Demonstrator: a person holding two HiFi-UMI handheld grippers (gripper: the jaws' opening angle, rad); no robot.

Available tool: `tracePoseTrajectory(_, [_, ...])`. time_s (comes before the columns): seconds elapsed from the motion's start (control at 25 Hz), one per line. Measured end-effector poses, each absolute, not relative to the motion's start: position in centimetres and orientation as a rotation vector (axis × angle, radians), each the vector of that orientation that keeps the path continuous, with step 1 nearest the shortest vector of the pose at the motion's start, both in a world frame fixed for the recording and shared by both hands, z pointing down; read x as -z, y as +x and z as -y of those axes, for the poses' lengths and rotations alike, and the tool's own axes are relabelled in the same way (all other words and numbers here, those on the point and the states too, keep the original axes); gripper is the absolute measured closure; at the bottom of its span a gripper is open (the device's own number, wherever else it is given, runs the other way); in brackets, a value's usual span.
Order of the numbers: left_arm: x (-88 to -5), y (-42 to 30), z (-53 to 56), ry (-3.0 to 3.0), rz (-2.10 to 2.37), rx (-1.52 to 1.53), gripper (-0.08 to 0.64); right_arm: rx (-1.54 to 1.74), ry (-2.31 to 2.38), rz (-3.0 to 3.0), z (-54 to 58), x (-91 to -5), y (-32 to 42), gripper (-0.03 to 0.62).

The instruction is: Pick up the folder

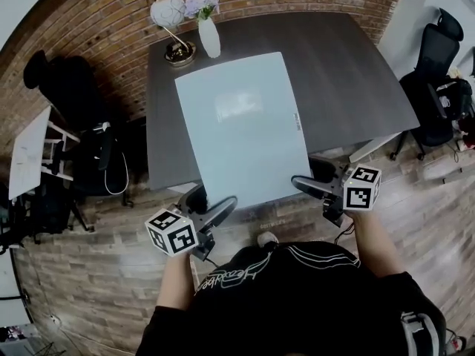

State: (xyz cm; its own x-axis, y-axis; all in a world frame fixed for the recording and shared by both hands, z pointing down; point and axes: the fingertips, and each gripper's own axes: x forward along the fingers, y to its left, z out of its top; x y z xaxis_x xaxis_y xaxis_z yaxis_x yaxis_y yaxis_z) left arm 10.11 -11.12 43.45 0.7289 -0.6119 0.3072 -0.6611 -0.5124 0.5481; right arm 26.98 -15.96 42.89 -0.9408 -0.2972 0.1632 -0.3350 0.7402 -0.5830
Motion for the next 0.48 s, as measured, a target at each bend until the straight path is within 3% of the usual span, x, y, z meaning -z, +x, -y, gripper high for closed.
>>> tracePoseTrajectory(0.48, [-36.5, 8.7, 6.9, 2.381, 0.948, -0.089, 0.193, -0.870, 0.619, 2.965, 10.8, -35.9, 25.8, 0.302])
